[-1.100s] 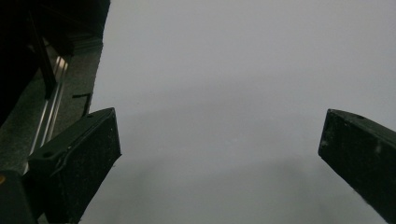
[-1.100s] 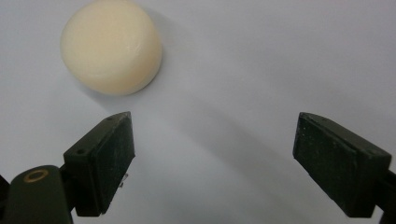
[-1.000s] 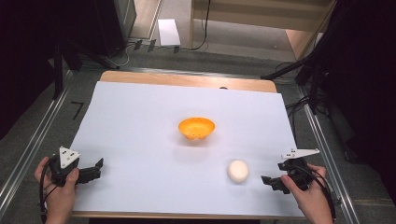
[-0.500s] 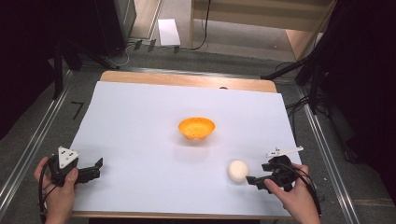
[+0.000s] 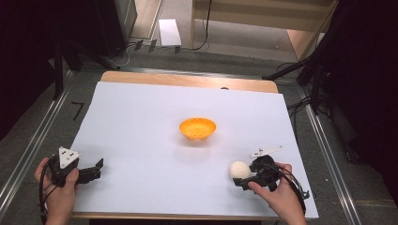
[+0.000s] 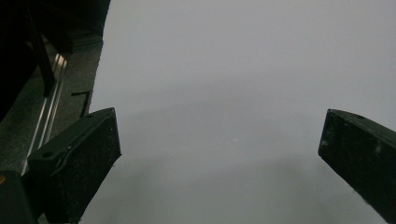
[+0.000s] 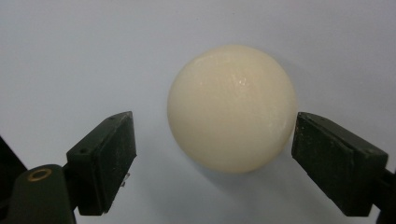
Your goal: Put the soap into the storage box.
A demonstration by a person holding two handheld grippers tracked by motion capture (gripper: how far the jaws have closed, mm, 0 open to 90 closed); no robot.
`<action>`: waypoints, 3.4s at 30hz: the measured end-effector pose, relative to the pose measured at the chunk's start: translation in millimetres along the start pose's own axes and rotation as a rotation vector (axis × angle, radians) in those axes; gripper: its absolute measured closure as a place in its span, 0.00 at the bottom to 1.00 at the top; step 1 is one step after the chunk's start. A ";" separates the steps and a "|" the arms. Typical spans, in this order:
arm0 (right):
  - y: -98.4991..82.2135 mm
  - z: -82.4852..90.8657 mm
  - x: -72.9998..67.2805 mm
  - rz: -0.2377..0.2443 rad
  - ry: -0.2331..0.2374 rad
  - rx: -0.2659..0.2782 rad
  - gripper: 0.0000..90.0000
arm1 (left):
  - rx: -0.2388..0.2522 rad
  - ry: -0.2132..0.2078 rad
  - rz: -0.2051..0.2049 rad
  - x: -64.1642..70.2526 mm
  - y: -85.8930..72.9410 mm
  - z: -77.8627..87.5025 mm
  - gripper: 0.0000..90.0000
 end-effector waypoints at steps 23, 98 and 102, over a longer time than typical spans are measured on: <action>7.6 -23.3 -6.6 -0.068 -0.109 -0.036 0.27 | -0.010 -0.001 0.000 -0.2 0.6 -0.7 0.00; 101.7 -15.4 -21.6 -0.056 -0.073 0.044 0.28 | -0.013 0.004 -0.023 2.5 0.4 -1.2 0.00; 105.6 -14.2 -21.6 -0.056 -0.070 0.048 0.28 | -0.015 0.005 -0.025 2.7 0.5 -1.4 0.00</action>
Point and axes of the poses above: each handheld gripper's, and its own axes: z roughly backward along the jaws, y roughly out of its top, x roughly to its right, the point moved 1 cm from there along -z, roughly forward along the jaws, and after that the axes turned 7 degrees about -y, right-handed, at the moved point
